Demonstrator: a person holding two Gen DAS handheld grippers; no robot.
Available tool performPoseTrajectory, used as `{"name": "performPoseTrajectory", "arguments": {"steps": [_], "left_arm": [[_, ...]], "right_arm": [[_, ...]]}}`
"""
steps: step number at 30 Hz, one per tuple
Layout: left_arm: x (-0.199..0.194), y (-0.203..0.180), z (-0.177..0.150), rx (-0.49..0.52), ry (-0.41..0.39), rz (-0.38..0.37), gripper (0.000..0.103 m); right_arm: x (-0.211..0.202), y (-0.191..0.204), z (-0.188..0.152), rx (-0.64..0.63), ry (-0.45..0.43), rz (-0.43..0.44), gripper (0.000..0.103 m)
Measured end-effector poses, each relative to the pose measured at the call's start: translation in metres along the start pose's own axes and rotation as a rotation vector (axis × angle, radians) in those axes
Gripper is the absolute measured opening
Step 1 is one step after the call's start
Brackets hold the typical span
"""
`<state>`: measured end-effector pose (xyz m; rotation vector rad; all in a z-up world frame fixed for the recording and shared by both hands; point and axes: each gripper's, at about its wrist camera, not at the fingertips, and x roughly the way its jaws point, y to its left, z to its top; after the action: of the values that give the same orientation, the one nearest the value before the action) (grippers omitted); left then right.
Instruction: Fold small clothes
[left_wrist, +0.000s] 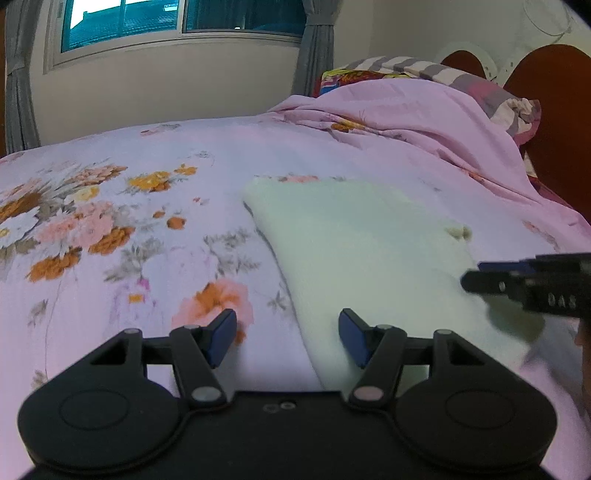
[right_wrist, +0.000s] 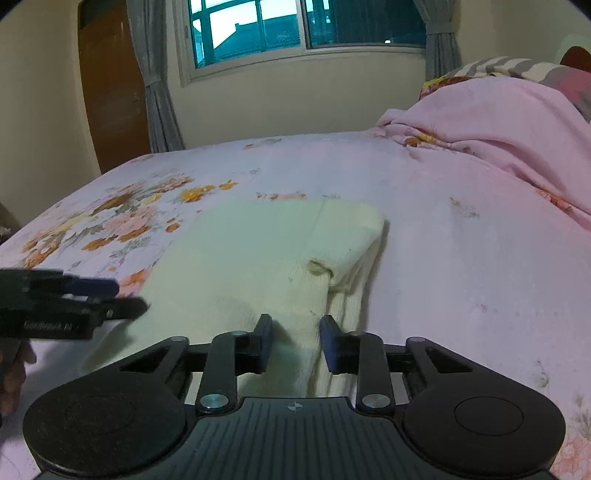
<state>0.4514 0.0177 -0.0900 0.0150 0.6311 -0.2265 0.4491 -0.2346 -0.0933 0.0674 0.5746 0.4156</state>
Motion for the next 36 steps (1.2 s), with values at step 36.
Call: {"name": "performPoseTrajectory", "arguments": {"steps": [36], "left_arm": [[-0.012, -0.004, -0.010, -0.032, 0.028, -0.046, 0.062]], "right_arm": [[-0.011, -0.058, -0.017, 0.334, 0.039, 0.122, 0.005]]}}
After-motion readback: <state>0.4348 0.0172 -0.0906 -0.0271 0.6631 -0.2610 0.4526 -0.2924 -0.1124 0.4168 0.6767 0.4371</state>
